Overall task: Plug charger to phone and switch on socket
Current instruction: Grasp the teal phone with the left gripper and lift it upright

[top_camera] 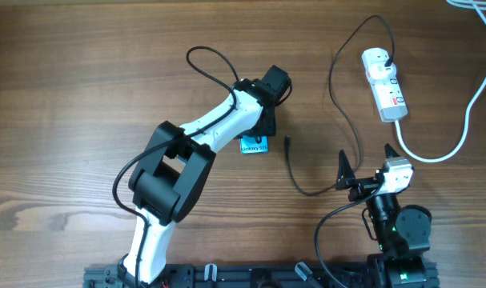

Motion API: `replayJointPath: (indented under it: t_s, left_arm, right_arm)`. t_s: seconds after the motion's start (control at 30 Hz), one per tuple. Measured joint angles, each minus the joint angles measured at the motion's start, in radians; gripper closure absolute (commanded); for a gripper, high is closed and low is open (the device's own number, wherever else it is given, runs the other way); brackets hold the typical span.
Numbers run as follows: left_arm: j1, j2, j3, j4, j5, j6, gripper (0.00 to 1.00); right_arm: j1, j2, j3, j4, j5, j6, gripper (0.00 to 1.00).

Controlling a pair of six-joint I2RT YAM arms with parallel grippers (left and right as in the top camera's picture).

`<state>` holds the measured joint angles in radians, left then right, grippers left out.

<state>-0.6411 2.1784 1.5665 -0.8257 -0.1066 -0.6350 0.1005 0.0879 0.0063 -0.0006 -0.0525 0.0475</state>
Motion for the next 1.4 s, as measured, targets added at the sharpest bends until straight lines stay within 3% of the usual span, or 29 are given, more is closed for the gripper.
replayJointPath:
  t_s: [0.8, 0.97, 1.17, 1.4]
  left_arm:
    - [0.121, -0.056, -0.047, -0.101, 0.016, 0.000, 0.46]
    - [0.121, -0.155, -0.031, -0.169, 0.024, 0.000, 0.46]
    - [0.121, -0.332, -0.011, -0.267, 0.172, 0.000, 0.47]
    - [0.162, -0.346, -0.010, -0.441, 0.393, 0.000, 0.51]
  right_arm:
    - [0.000, 0.000, 0.000, 0.000, 0.000, 0.000, 0.00]
    - [0.000, 0.000, 0.000, 0.000, 0.000, 0.000, 0.00]
    - [0.000, 0.000, 0.000, 0.000, 0.000, 0.000, 0.00]
    - [0.000, 0.000, 0.000, 0.000, 0.000, 0.000, 0.00]
